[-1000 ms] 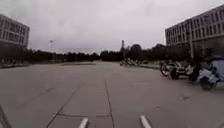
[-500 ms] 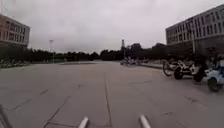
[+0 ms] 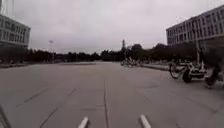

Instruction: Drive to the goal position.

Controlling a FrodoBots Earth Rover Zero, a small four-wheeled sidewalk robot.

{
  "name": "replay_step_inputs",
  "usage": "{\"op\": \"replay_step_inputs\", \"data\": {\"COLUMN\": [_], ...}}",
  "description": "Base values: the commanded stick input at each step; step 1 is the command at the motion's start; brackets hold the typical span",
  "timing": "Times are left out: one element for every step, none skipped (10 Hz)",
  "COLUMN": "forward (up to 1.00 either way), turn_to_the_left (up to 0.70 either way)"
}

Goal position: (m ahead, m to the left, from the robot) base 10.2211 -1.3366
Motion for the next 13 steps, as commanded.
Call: {"op": "replay_step_inputs", "data": {"forward": [1.0,1.0,1.0,1.0,1.0,1.0,1.0,1.0,1.0,1.0,1.0,1.0,1.0], "turn_to_the_left": [0.0,0.0,0.0,0.0,0.0,0.0,0.0,0.0,0.0,0.0,-0.32,0.0,0.0]}}
